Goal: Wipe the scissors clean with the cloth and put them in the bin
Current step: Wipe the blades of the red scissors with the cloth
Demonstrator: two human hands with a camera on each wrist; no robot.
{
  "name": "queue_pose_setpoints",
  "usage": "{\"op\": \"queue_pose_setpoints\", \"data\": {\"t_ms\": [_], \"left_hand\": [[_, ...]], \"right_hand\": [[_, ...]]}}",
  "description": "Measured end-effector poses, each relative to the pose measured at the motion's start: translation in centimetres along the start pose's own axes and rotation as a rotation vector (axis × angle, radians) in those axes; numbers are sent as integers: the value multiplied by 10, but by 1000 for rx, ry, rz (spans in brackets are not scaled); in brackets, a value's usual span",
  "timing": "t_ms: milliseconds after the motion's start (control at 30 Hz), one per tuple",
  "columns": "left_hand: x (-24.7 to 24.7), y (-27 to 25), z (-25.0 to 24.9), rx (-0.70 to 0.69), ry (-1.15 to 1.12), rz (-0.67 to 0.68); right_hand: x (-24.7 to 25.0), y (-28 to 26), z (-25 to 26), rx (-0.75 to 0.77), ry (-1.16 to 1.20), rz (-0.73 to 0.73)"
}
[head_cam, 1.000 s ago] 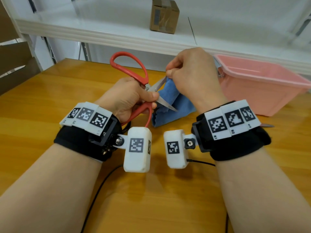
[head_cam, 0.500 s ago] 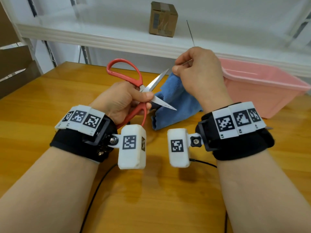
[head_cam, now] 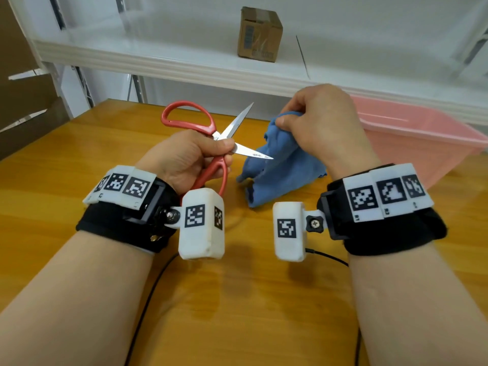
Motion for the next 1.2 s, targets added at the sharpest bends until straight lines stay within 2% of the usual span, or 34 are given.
{"op": "queue_pose_setpoints", "data": {"t_ms": [133,267,367,500,633,733,900,1200], "left_hand": [[0,2,1,-5,12,4],[1,5,0,-34,49,-25],[2,7,-2,-77,64,-40],[-2,6,-6,-125,122,-12],[-2,6,-9,-155,113,-8],[-5,7,-7,-151,51,10],[-6,7,-5,-157,126,19],[-14,5,-1,-127,154,4]], "right_hand": [[16,-6,13,86,-50,-192],[12,-17,45,212,-152,-236],[-9,-23,65,330,-160,-174],[-37,-25,75,400,-51,17],[-39,-23,68,405,33,126],[-38,-23,64,395,38,138],[-44,-23,65,376,-24,167],[-36,-13,43,201,-21,-11]]}}
Point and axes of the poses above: each hand's wrist, its own y-axis towards the middle knuckle, its own x-axis out of the back of the hand, z = x × y, the point moved 9 cm from there along y, towards the middle knuckle
